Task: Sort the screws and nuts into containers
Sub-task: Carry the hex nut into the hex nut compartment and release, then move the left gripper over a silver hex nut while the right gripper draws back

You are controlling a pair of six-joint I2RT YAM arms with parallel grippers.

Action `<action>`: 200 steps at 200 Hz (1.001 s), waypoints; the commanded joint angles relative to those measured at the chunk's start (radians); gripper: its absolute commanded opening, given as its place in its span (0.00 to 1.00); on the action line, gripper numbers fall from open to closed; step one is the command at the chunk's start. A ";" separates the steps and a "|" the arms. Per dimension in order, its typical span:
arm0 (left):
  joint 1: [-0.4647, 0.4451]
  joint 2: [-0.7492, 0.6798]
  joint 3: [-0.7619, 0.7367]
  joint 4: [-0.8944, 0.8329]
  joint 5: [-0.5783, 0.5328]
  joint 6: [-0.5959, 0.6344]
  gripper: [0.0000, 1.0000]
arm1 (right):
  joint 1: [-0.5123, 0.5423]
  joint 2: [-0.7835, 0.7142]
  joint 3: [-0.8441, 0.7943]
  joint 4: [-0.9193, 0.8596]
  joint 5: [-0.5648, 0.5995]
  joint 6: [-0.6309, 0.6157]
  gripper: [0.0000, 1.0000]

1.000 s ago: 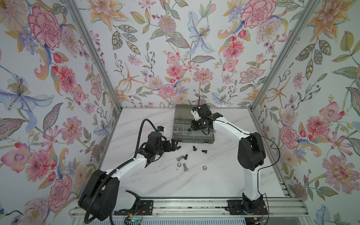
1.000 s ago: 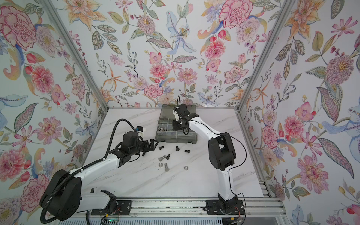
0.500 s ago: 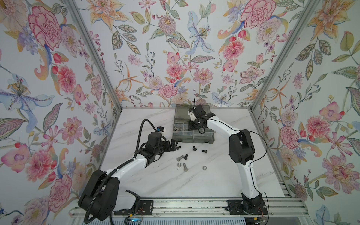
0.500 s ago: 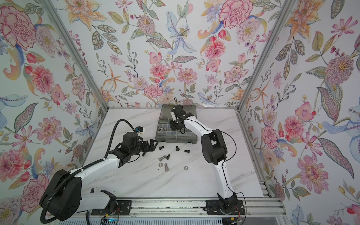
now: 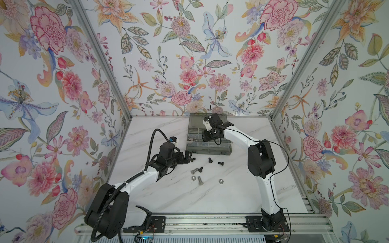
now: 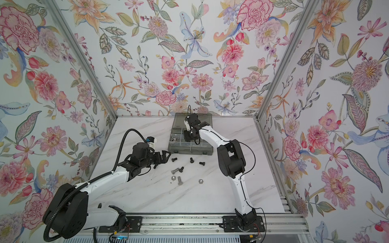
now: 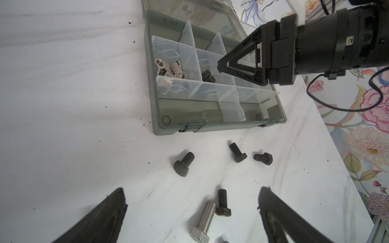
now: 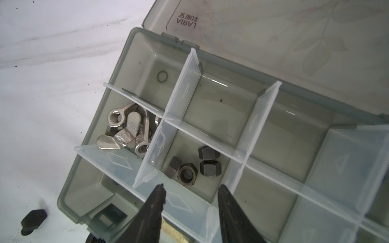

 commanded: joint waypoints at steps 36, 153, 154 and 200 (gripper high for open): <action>0.012 -0.036 -0.018 -0.014 -0.014 -0.009 0.99 | -0.002 -0.141 -0.108 -0.009 -0.028 -0.031 0.49; -0.026 -0.036 -0.065 -0.116 -0.114 -0.001 1.00 | -0.002 -0.444 -0.448 0.055 -0.053 -0.026 0.51; -0.027 -0.036 -0.066 -0.117 -0.116 -0.001 1.00 | -0.002 -0.446 -0.451 0.055 -0.053 -0.026 0.52; -0.113 -0.047 -0.084 -0.142 -0.171 -0.039 0.99 | -0.004 -0.536 -0.577 0.085 -0.052 -0.017 0.52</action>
